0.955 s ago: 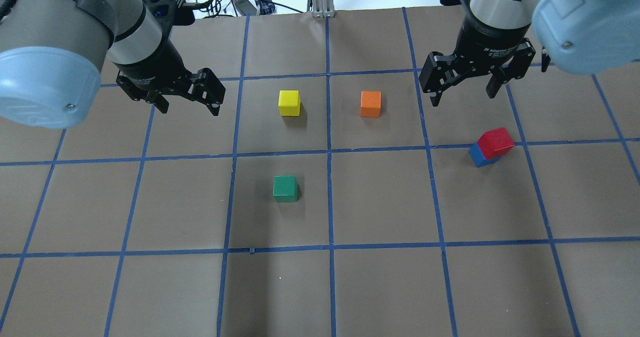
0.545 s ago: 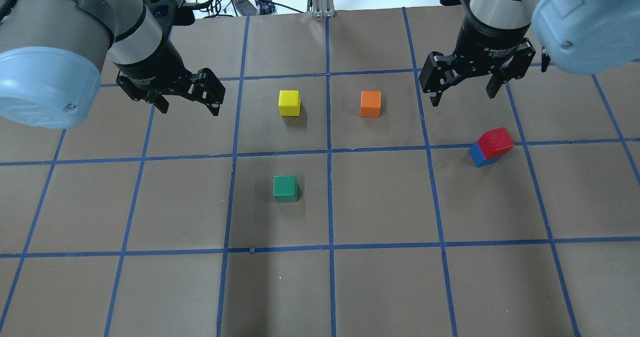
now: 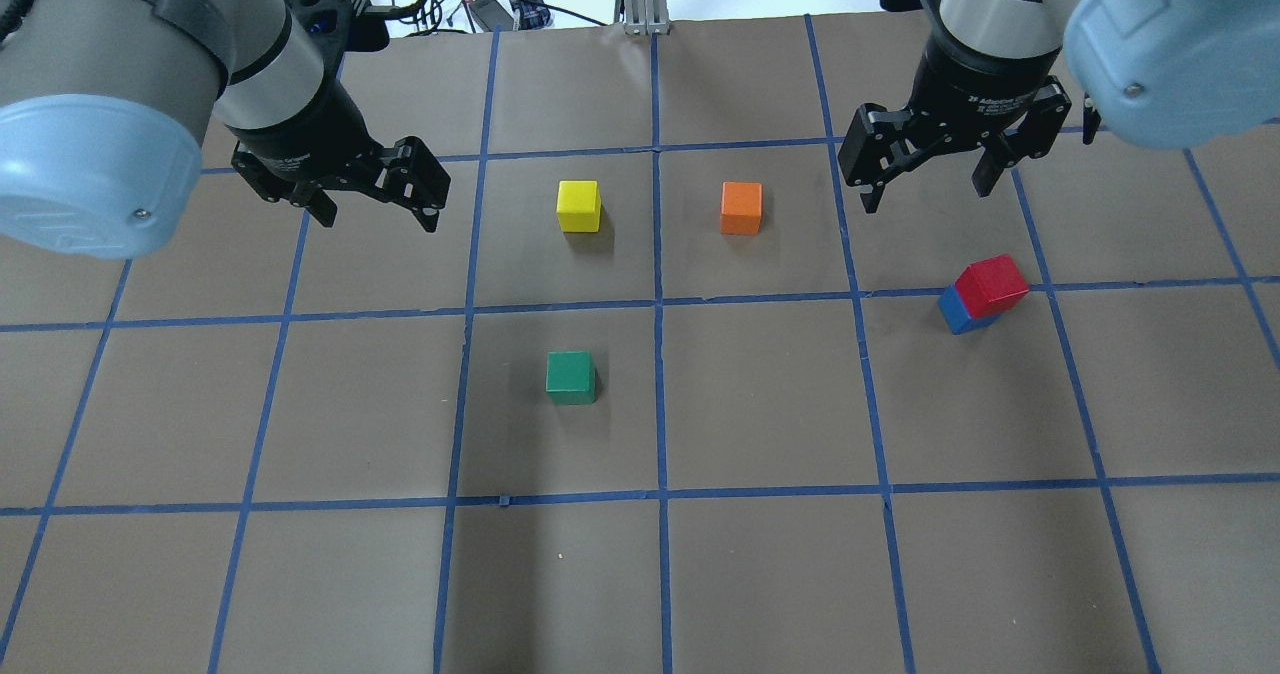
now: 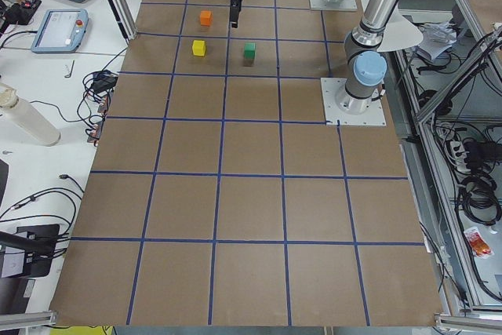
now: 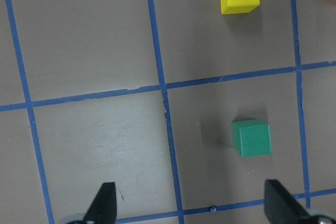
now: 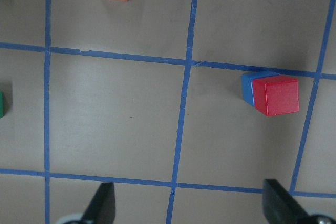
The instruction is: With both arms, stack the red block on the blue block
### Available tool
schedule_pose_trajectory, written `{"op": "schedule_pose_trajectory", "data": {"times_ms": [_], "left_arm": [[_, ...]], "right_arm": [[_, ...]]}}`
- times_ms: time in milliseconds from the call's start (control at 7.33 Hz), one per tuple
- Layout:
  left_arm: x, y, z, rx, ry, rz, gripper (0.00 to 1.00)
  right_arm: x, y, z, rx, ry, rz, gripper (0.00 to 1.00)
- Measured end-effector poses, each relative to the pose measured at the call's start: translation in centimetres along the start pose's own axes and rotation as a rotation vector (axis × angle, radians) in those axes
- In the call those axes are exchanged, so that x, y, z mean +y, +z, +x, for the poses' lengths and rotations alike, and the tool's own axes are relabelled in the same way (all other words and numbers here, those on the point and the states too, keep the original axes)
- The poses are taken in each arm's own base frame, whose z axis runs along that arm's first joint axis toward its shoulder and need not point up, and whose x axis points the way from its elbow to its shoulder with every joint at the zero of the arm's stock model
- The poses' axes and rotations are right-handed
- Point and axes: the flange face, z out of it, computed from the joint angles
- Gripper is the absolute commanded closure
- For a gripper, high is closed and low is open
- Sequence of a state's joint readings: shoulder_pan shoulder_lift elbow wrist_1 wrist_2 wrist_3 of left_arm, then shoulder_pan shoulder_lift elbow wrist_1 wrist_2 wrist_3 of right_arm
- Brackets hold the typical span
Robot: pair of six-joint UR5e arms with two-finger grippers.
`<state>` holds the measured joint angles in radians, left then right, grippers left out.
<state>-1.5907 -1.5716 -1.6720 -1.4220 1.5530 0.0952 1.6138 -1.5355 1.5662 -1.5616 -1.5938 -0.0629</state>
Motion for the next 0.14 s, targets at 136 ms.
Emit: {"op": "schedule_pose_trajectory", "data": {"times_ms": [136], "left_arm": [[0.00,0.00,-0.01,-0.001,0.000,0.000,0.00]], "right_arm": [[0.00,0.00,0.00,0.000,0.000,0.000,0.00]]}}
